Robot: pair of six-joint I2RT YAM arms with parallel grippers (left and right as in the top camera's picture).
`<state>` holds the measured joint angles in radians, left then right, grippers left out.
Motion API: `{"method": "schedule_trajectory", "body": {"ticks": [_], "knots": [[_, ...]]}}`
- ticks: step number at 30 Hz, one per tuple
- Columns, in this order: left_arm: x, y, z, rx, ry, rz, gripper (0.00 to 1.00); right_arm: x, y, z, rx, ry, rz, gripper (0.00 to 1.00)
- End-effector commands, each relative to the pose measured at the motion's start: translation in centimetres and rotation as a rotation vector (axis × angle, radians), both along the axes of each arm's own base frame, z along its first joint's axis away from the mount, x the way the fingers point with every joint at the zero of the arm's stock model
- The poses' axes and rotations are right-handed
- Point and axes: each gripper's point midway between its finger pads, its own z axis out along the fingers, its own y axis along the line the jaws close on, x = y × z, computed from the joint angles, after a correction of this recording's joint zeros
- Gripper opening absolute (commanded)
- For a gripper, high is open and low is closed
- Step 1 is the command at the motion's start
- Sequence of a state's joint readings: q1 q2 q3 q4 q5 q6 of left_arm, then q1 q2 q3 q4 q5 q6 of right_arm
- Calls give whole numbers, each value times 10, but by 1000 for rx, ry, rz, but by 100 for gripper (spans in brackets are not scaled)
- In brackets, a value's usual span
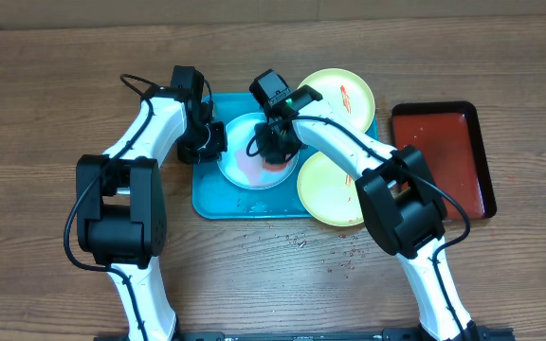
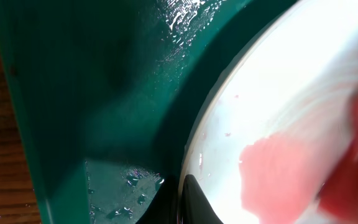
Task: Clean dirty plates on tray and stack at the side
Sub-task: 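Scrub the white plate with the sponge while left gripper holds it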
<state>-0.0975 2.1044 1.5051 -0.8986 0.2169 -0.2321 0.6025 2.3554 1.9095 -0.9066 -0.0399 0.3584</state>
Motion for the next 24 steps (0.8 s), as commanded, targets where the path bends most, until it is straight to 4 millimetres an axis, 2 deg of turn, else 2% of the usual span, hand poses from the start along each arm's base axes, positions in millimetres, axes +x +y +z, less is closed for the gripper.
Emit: {"method": "schedule_trajectory", "body": {"ticks": [1,4,6,9,13,16,20,24], "knots": [[-4,2,-6,12,20,-26,4,31,-26,-10,-121,-128,-61,4],[-4,0,-6,9,20,-29,4,40,2,-3,-6,-168,-34,4],[-4,0,-5,7,20,-29,4,36,26,2,103,-151,8,4],[-4,-1,-5,-3,20,-29,4,18,60,10,248,-89,81,4],[-3,-4,-4,-18,14,-32,4,-12,81,10,318,15,140,4],[-3,-4,-4,-18,13,-32,4,-32,79,5,292,86,149,4],[-3,-4,-4,-17,13,-32,4,-49,62,-4,231,175,136,4],[-3,-4,-4,-17,13,-32,4,-45,16,-15,77,201,55,4]]}}
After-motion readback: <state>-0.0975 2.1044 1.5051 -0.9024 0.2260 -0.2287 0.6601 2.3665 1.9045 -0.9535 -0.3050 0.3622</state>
